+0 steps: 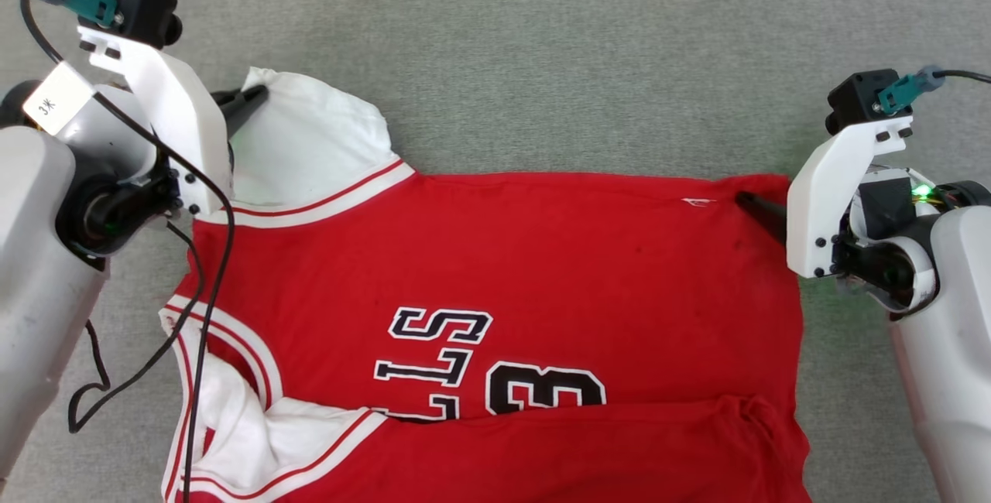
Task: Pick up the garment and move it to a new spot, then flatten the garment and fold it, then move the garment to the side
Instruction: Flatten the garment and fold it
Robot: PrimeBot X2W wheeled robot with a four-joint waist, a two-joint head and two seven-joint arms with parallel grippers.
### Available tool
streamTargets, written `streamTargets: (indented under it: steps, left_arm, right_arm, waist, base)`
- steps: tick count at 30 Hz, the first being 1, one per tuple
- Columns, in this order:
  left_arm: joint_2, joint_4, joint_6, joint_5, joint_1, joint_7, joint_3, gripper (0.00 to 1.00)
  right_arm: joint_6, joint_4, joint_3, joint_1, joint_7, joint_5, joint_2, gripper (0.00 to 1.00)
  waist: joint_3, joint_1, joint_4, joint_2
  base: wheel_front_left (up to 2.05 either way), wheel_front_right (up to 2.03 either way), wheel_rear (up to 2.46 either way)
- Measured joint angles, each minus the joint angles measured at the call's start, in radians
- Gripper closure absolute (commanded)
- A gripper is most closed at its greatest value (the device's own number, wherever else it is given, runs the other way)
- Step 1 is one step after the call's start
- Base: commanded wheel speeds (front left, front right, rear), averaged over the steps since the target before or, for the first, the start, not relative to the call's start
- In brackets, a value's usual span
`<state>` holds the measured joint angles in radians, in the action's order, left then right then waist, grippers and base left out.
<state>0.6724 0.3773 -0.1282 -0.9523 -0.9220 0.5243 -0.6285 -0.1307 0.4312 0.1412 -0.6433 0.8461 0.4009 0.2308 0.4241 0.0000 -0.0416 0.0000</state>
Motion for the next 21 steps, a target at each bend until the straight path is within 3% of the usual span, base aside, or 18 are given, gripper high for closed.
streamTargets:
  steps: [1, 2, 8, 14, 21]
  left_arm:
    - [-0.001, 0.000, -0.001, -0.003, 0.002, -0.003, -0.003, 1.00]
    - [-0.001, 0.000, -0.001, -0.003, 0.005, -0.010, -0.005, 1.00]
    - [0.004, 0.002, -0.001, -0.019, 0.024, -0.059, -0.009, 1.00]
    - [0.027, -0.020, 0.000, -0.024, 0.100, -0.136, 0.002, 1.00]
    - [0.064, -0.114, 0.052, -0.067, 0.283, -0.235, 0.038, 1.00]
  right_arm:
    - [0.000, 0.003, 0.001, -0.003, 0.017, 0.002, 0.003, 0.89]
    - [0.000, 0.006, 0.001, -0.005, 0.028, 0.005, 0.005, 1.00]
    - [0.000, -0.030, 0.001, -0.001, 0.002, 0.039, 0.007, 1.00]
    - [0.000, -0.176, -0.019, 0.056, -0.054, 0.026, 0.014, 1.00]
    - [0.000, -0.339, -0.054, 0.243, -0.057, 0.005, 0.014, 1.00]
  waist:
    - [0.002, 0.0000, 0.005, 0.0000]
    - [0.004, -0.0001, 0.008, 0.0000]
    - [-0.010, 0.0000, 0.014, 0.0000]
    - [-0.060, 0.0001, 0.018, 0.0000]
    - [-0.141, 0.0001, 0.035, 0.0000]
  base:
    - [0.00, 0.00, 0.00]
    - [0.00, 0.00, 0.00]
    - [0.00, 0.00, 0.00]
    - [0.00, 0.00, 0.00]
    - [0.00, 0.00, 0.00]
